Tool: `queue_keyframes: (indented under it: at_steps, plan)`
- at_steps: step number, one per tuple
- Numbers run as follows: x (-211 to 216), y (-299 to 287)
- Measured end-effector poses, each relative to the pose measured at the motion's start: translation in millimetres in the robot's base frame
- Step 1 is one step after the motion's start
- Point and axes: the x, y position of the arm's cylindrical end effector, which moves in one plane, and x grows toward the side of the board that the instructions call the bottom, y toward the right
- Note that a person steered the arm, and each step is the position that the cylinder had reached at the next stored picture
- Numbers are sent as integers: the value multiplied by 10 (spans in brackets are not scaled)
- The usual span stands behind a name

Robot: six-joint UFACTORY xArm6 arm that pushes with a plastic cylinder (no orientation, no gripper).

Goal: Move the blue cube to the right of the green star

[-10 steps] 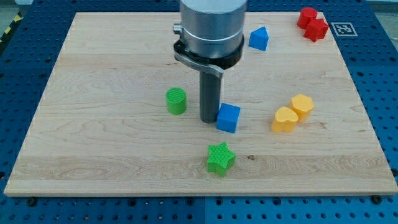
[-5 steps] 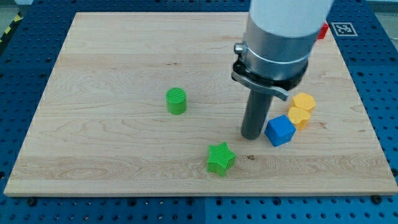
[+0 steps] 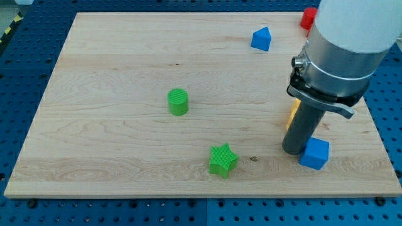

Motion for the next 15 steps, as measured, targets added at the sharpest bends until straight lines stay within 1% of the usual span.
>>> queue_keyframes:
  at_steps: [1, 3, 6, 7, 8, 9, 10, 12, 13, 14, 15]
  plan:
    - [117, -9]
    - [120, 108]
    - [121, 543]
    - [121, 429]
    - [113, 22]
    - [-12, -382]
    - [-336, -640]
    - [-1167, -1133]
    - [-1505, -1648]
    - [-1635, -2237]
    - [-1434, -2429]
